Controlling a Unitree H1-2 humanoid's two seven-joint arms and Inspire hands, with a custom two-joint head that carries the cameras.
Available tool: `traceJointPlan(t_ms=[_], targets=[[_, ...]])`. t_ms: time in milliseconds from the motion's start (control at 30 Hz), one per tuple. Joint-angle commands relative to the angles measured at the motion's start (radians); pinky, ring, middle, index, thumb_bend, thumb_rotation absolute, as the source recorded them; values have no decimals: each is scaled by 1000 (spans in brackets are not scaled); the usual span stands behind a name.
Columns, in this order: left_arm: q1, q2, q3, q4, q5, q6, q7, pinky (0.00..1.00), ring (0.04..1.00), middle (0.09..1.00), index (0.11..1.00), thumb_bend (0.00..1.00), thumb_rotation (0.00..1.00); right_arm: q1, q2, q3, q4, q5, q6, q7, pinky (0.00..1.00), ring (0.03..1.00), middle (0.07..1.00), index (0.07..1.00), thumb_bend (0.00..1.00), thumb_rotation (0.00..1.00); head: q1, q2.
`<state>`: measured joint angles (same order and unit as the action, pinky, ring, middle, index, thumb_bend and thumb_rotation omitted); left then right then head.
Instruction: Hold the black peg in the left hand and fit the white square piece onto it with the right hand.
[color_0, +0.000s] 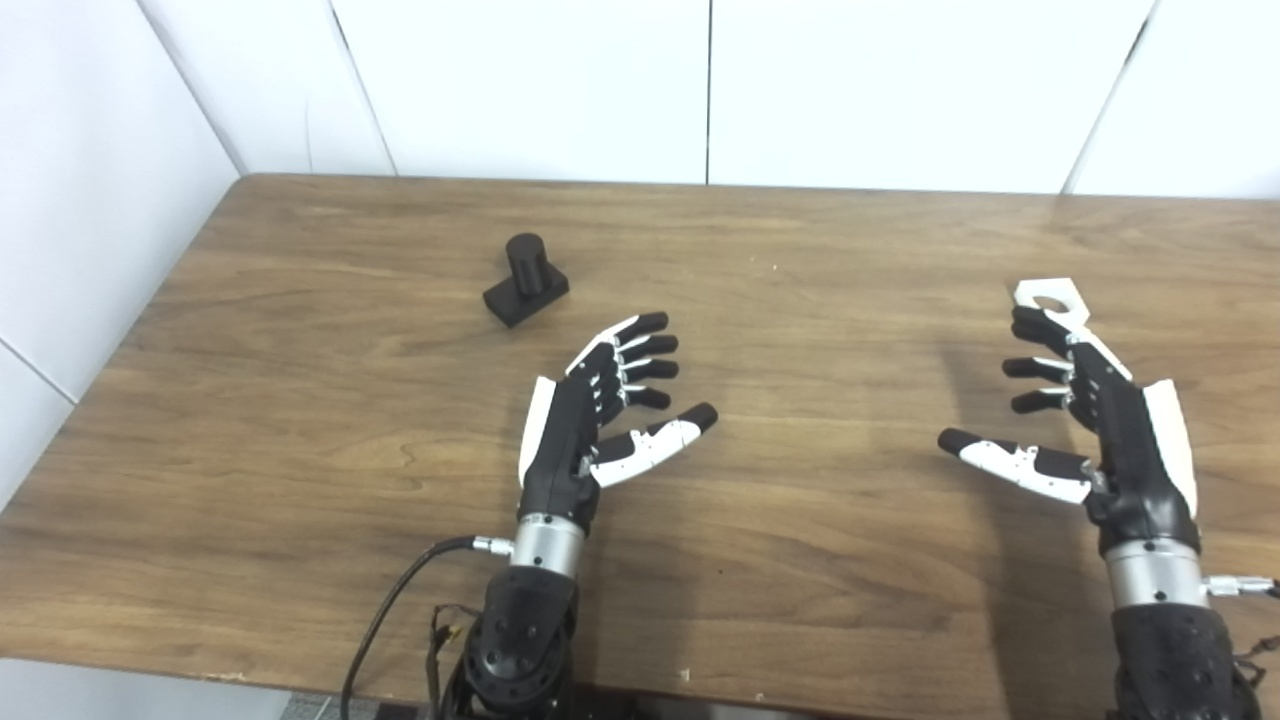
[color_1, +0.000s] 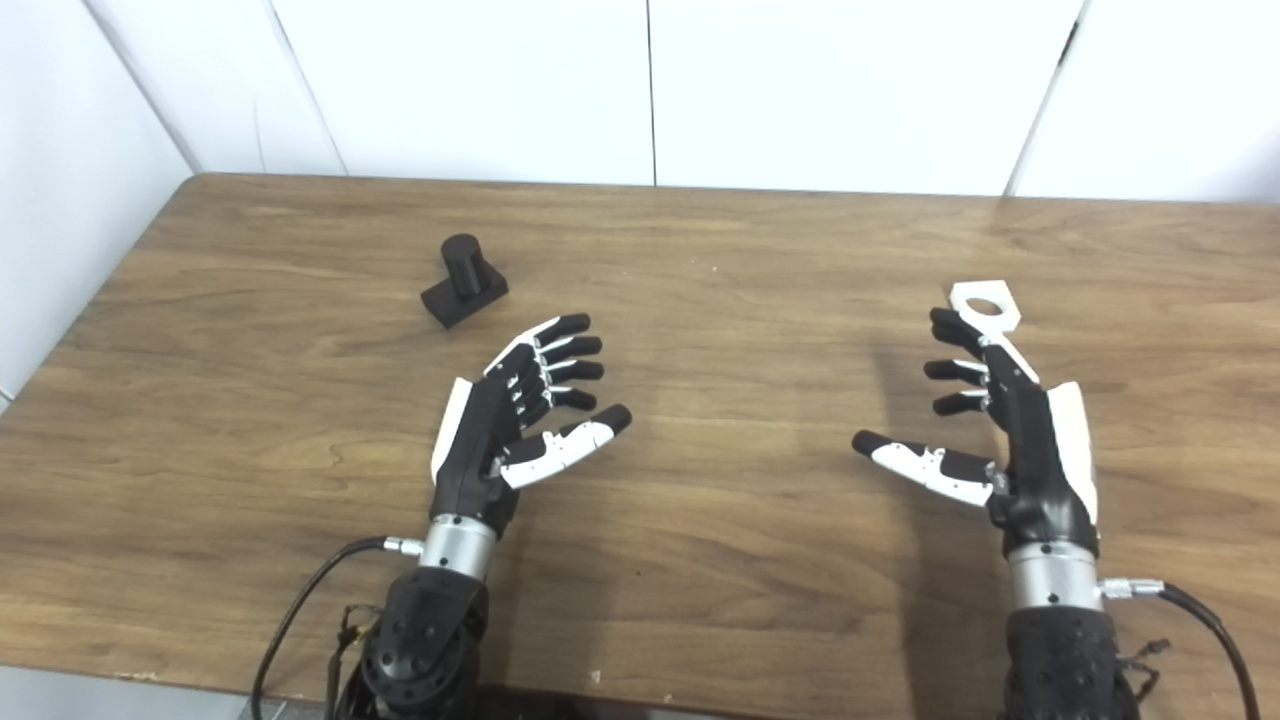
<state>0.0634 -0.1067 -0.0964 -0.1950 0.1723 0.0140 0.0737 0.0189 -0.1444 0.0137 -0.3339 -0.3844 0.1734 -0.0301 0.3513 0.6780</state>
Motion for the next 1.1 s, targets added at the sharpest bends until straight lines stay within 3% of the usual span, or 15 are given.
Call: traceJointPlan(t_ms=[0, 200, 767, 1067], targets=[[-41, 7, 3, -31, 48, -31, 24, 582, 691, 739, 740, 714, 114, -39, -1, -1, -35, -7, -12, -1, 548, 698, 806, 799, 719, 3, 0, 1], [-67, 33, 15, -61, 143, -9, 42, 573, 682, 731, 707, 703, 124, -43, -7, 0, -36, -14, -6, -1, 538, 689, 801, 794, 718, 12, 5, -3], [-192, 118, 87, -75, 285, 68, 78, 562, 699, 736, 693, 697, 127, -42, -15, -9, -33, 4, -11, 3, 545, 690, 805, 789, 711, 0, 10, -15], [-273, 193, 137, -61, 343, 143, 74, 647, 733, 743, 696, 707, 193, -43, -19, -12, -24, 13, -19, 0, 542, 687, 799, 783, 712, 0, 12, -19]])
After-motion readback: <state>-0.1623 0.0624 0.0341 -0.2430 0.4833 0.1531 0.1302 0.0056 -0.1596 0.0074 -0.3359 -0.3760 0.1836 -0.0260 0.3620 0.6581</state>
